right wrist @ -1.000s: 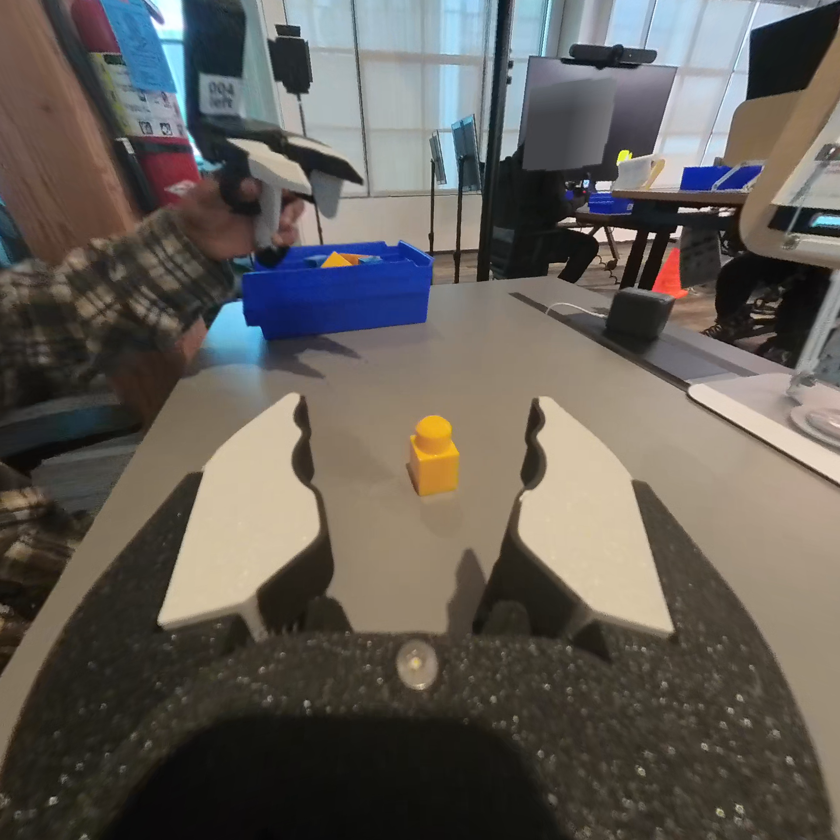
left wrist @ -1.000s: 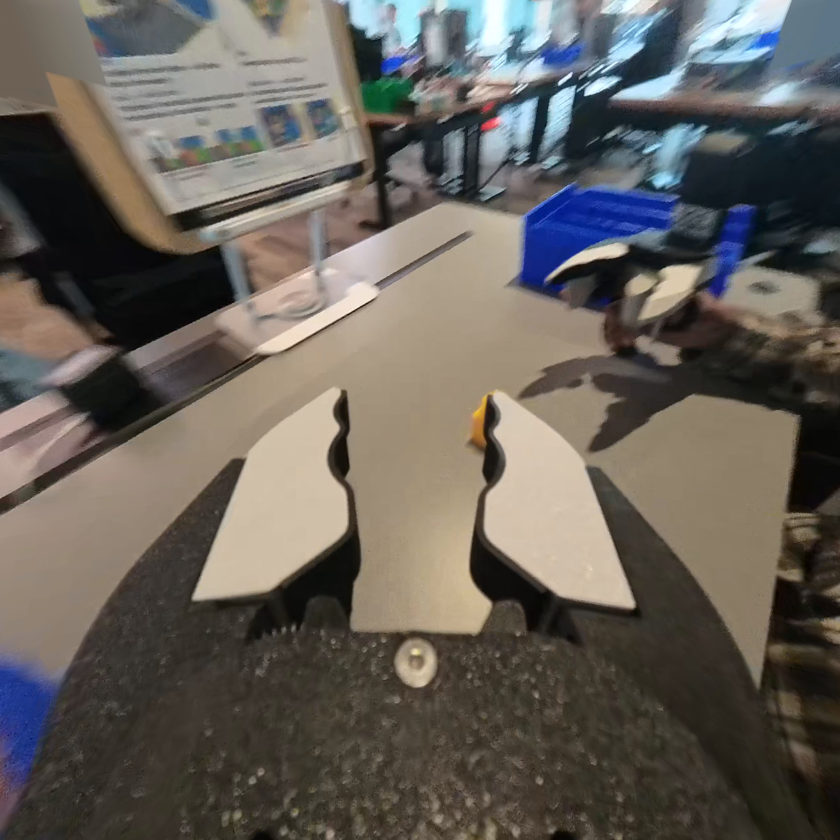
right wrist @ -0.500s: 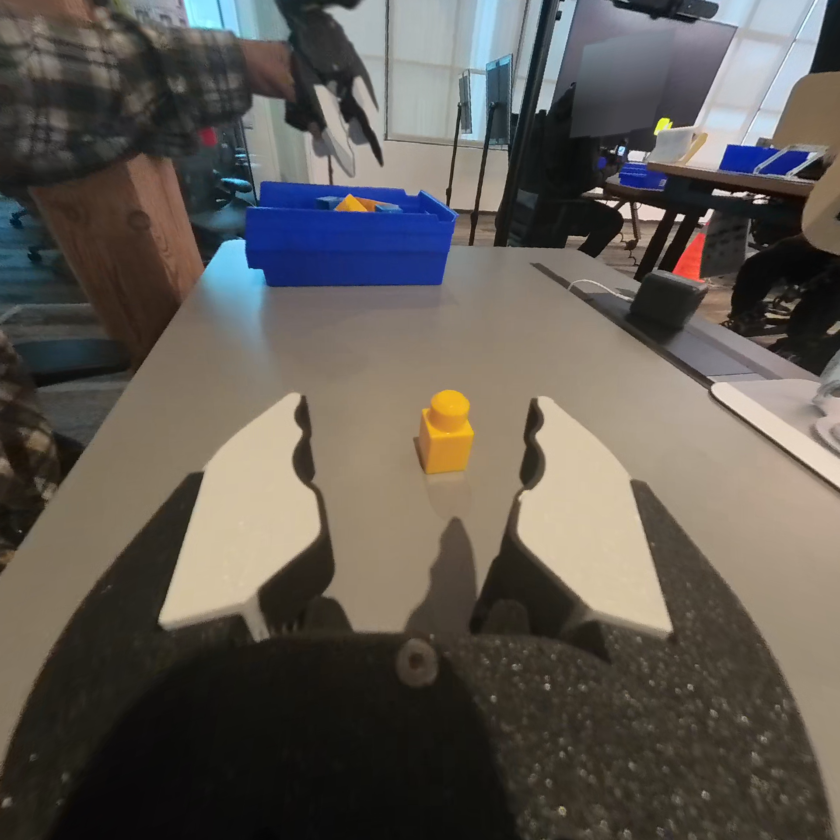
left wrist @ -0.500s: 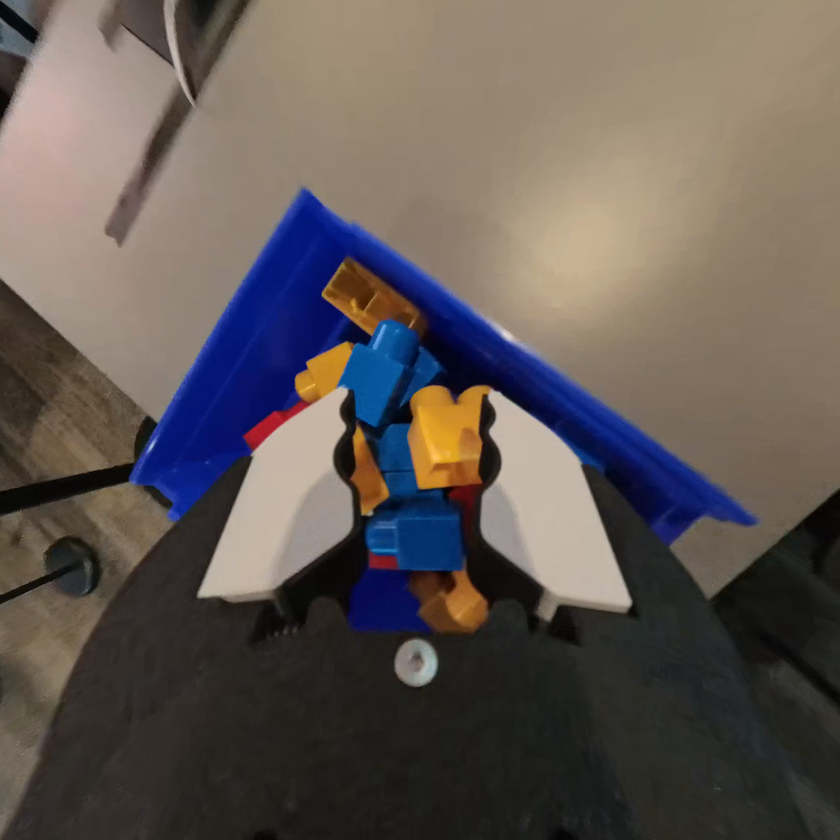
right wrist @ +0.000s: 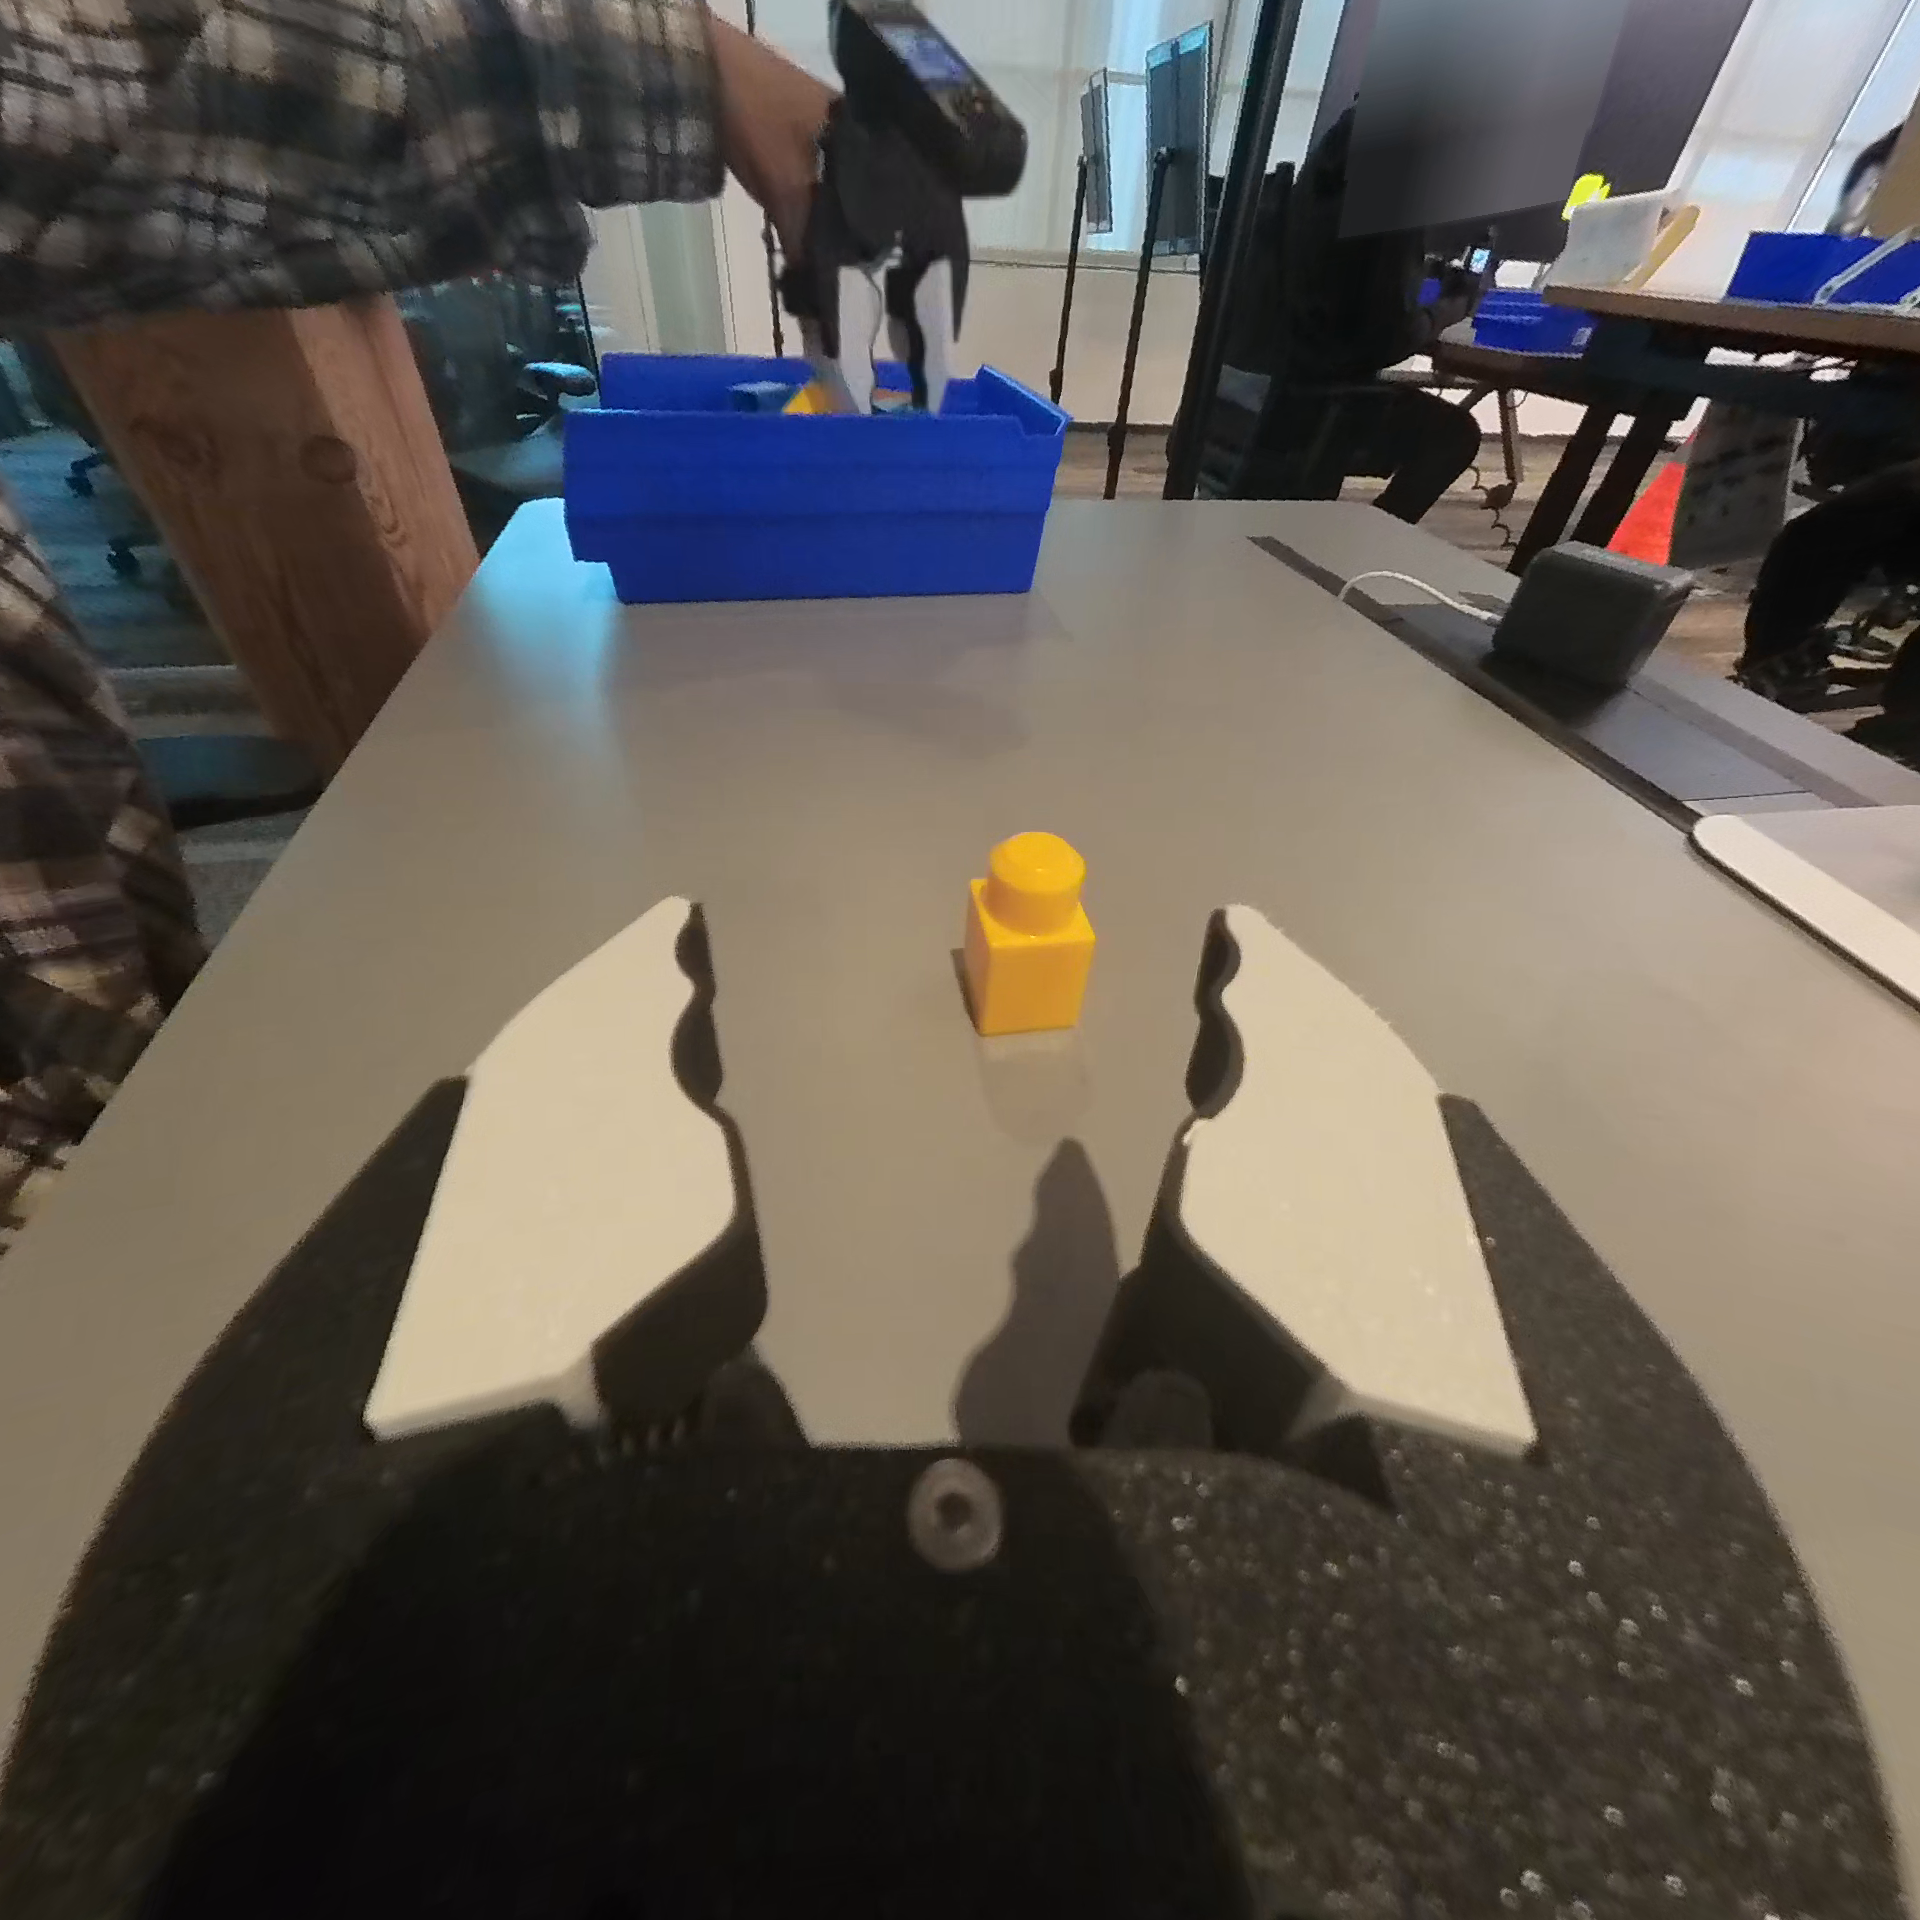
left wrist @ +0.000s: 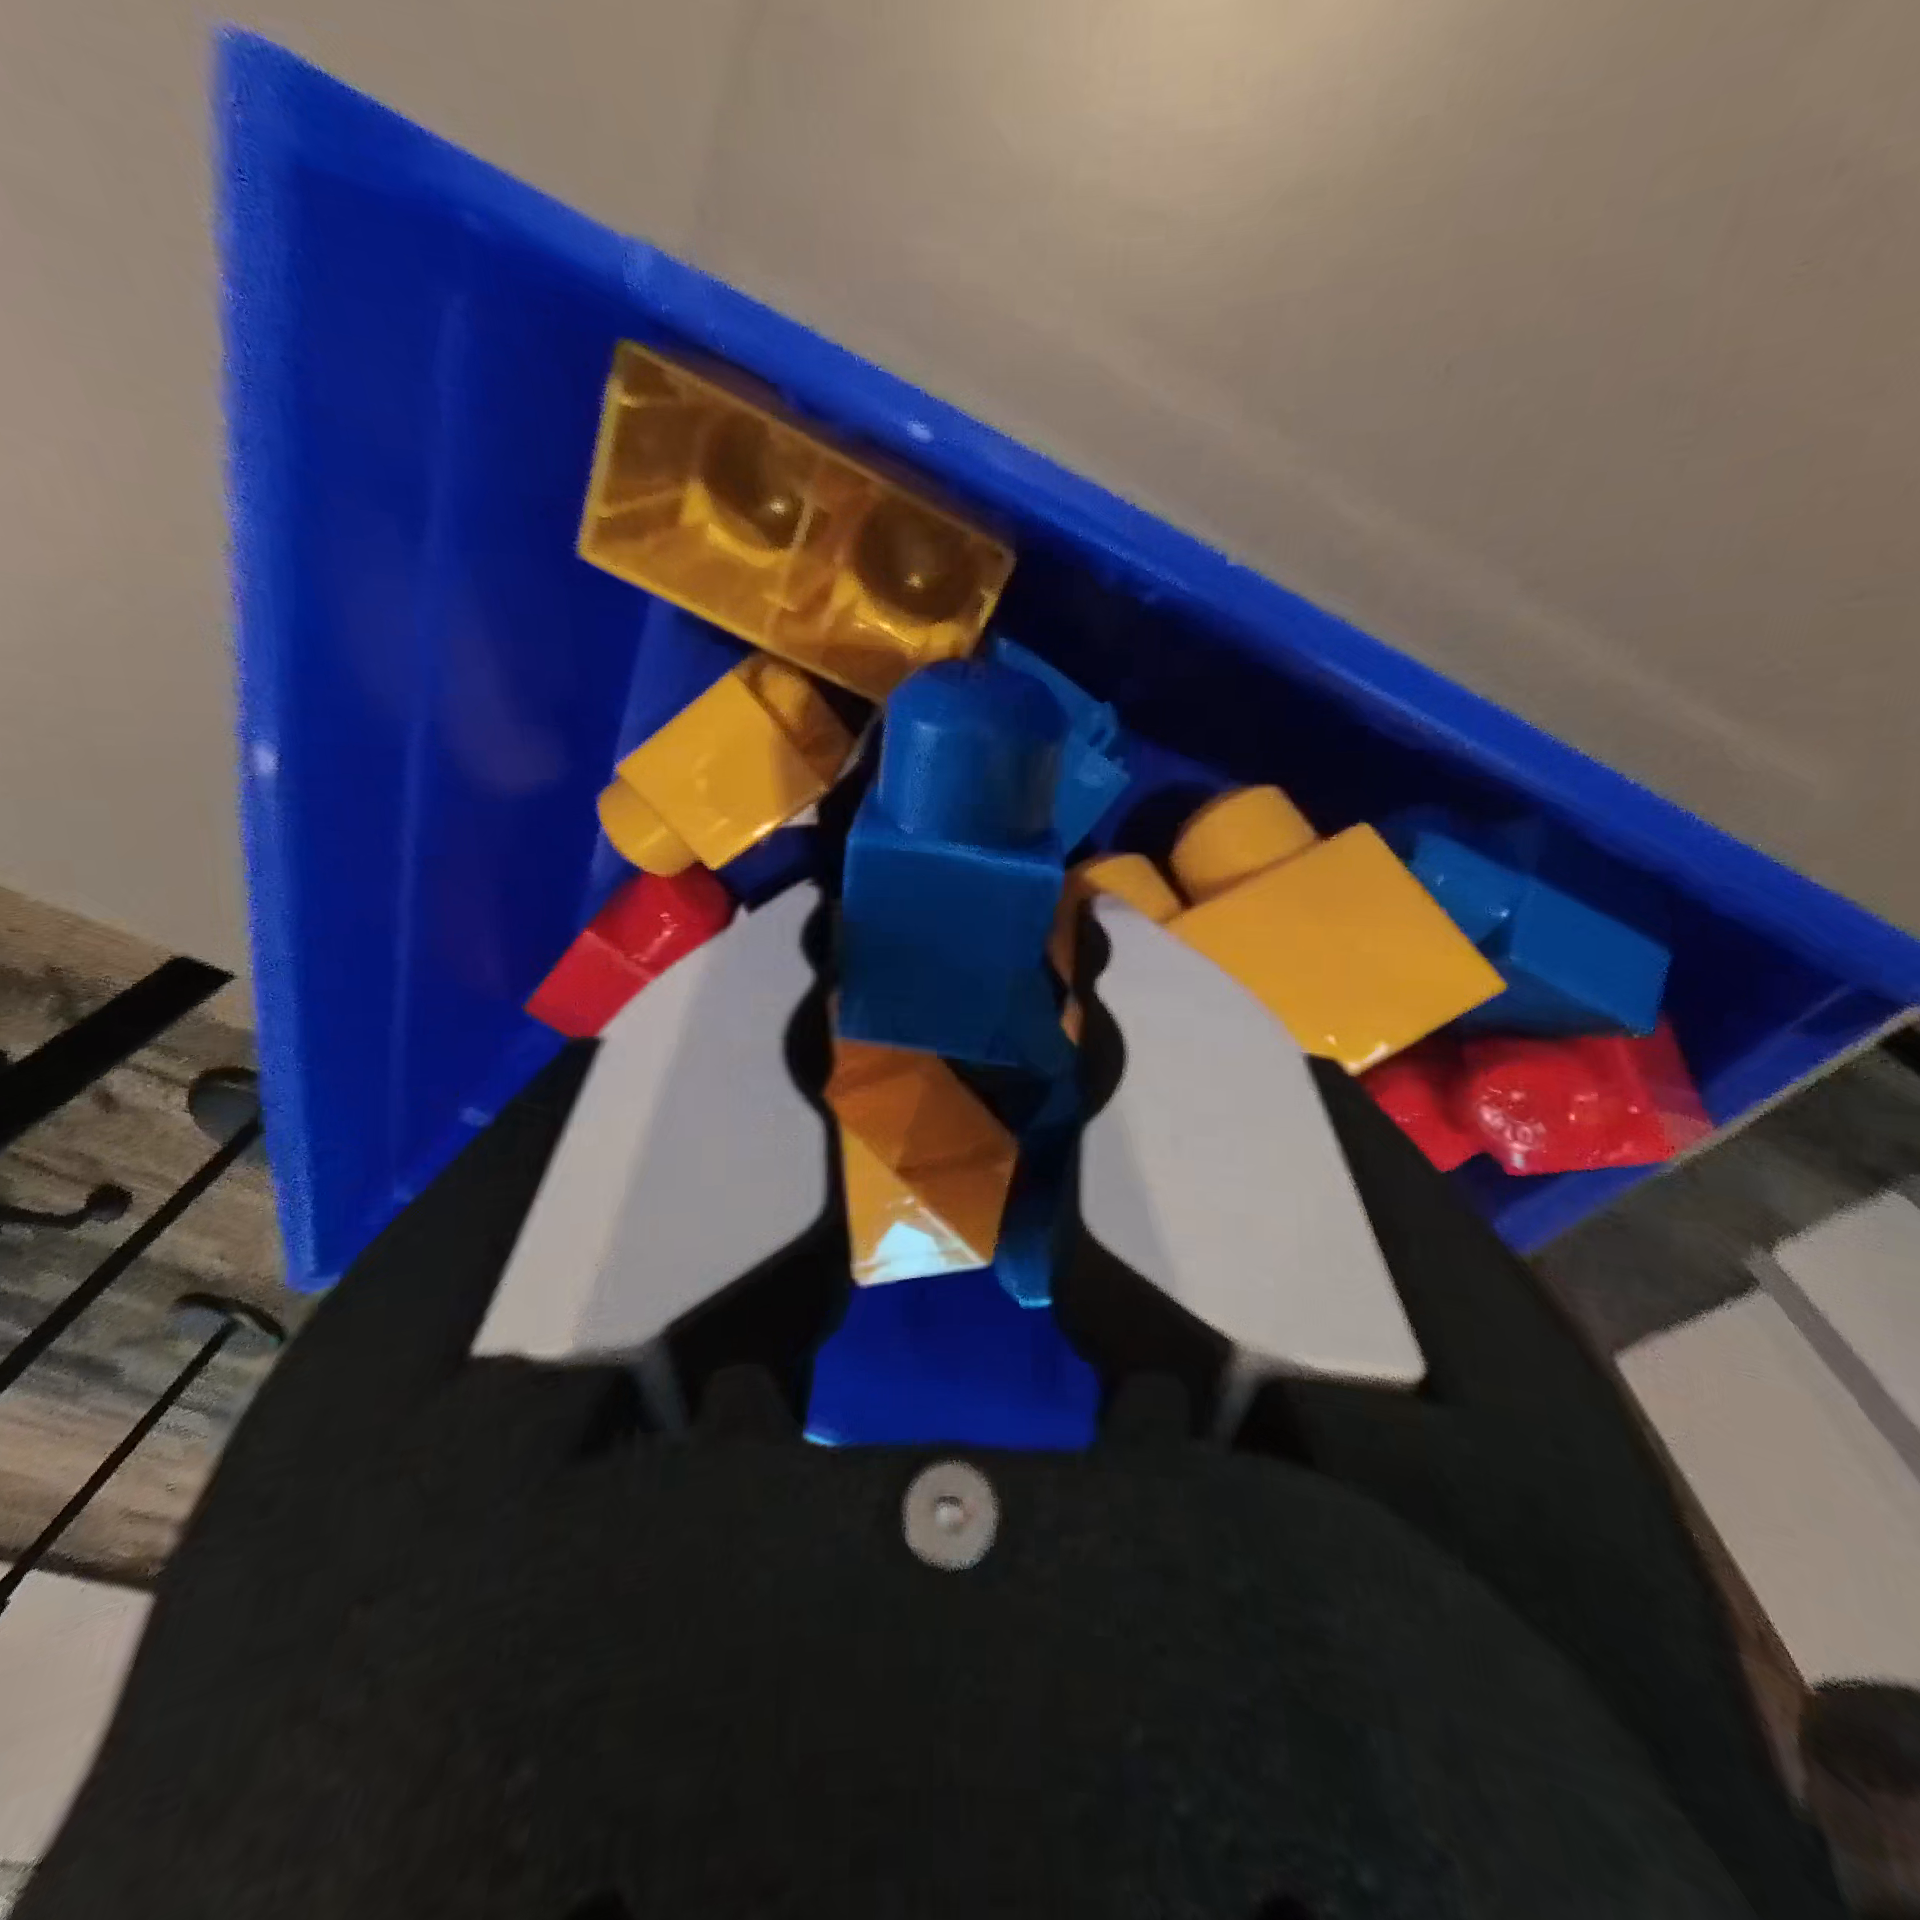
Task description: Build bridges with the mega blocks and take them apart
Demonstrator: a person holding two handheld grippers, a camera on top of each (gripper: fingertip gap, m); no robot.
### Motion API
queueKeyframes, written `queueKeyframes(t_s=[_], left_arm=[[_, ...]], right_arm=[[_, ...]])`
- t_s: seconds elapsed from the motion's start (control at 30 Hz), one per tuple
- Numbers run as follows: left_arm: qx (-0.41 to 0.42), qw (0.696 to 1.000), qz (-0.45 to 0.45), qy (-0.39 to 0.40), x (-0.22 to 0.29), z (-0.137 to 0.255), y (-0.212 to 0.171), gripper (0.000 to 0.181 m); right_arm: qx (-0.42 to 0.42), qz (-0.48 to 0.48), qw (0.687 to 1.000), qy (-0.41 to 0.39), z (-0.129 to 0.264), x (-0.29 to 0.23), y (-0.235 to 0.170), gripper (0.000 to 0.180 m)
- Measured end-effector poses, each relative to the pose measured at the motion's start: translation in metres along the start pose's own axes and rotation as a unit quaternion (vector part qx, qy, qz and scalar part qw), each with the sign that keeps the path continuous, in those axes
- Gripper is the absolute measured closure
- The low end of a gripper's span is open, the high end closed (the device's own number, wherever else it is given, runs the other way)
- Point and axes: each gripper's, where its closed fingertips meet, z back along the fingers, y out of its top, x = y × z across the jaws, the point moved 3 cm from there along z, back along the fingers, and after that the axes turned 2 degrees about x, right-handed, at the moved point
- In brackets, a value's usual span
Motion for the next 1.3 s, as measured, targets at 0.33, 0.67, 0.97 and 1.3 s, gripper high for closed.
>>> queueKeyframes(t_s=[0.33,0.67,0.97,1.3], left_arm=[[0.08,0.993,0.086,0.03,-0.006,0.013,0.003,0.144],[0.35,0.915,0.137,0.15,0.001,0.137,0.066,0.145],[0.591,0.8,0.061,0.084,0.084,0.17,0.235,0.144],[0.694,0.719,0.026,-0.035,0.145,0.087,0.339,0.145]], right_arm=[[0.032,-0.022,0.999,-0.005,0.008,0.002,0.012,0.096],[0.062,-0.041,0.997,-0.01,0.015,0.004,0.023,0.103],[0.075,-0.055,0.996,-0.012,0.019,0.008,0.025,0.104],[0.09,-0.066,0.994,-0.011,0.024,0.01,0.028,0.106]])
